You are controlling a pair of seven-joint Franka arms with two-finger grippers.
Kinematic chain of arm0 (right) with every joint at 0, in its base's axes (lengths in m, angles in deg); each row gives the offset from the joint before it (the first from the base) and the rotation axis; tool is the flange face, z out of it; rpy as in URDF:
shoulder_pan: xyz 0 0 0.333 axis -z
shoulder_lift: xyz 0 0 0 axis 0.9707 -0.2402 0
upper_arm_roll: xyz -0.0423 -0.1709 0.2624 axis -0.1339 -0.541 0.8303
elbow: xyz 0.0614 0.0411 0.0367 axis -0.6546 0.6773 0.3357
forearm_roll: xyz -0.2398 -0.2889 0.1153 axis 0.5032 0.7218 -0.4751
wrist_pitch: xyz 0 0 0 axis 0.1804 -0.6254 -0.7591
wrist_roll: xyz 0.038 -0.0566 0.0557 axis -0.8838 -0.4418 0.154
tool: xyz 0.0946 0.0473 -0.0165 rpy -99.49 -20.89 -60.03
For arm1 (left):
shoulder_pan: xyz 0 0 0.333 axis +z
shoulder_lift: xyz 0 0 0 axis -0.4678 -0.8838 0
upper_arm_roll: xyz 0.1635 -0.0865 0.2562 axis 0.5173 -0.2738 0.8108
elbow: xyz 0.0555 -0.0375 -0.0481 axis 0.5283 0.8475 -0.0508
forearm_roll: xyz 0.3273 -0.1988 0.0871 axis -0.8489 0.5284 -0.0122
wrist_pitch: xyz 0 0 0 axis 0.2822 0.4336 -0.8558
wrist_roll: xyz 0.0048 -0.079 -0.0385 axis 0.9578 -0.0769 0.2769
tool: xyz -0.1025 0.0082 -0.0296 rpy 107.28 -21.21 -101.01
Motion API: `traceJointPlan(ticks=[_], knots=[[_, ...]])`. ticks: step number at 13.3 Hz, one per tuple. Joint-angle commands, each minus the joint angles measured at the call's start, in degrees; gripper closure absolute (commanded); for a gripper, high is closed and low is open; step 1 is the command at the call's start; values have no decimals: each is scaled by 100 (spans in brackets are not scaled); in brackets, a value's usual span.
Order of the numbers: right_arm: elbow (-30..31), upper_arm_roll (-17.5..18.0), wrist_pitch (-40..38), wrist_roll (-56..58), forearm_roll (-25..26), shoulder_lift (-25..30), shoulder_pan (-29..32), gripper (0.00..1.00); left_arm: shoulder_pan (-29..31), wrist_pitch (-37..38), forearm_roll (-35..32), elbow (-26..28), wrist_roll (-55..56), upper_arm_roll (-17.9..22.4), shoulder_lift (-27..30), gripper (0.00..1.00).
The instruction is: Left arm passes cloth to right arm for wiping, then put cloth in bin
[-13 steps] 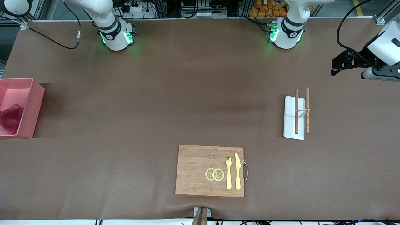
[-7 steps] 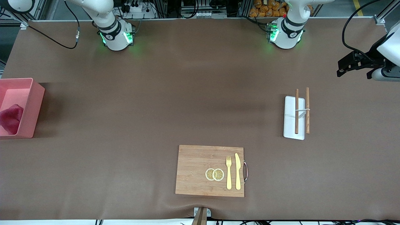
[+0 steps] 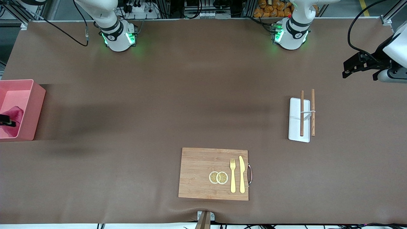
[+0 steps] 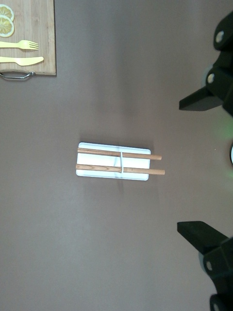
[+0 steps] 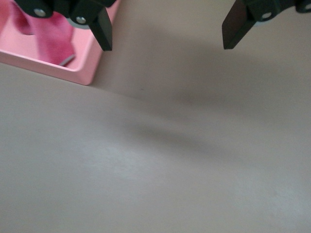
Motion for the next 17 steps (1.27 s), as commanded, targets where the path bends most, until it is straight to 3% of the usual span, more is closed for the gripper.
traceJointPlan(ticks=[1, 4, 9, 11, 13, 17], knots=[[532, -51, 0, -1305, 16, 457, -665, 0, 23, 11, 37, 6, -66, -9, 35, 0], [629, -60, -79, -2886, 43, 633, -1483, 0, 32, 11, 37, 6, -74, -9, 35, 0], [1296, -60, -149, -4735, 51, 1555, -2434, 0, 32, 11, 37, 15, -83, -9, 35, 0], [1560, -60, -158, -4834, 51, 1950, -2522, 0, 32, 11, 37, 6, -101, -9, 35, 0], [1824, -60, -149, -4756, 435, 2328, -2505, 0, 32, 11, 37, 6, -101, -9, 35, 0], [2745, -77, 183, -4589, 482, 3041, -2312, 0, 32, 11, 37, 6, -110, -9, 35, 0]])
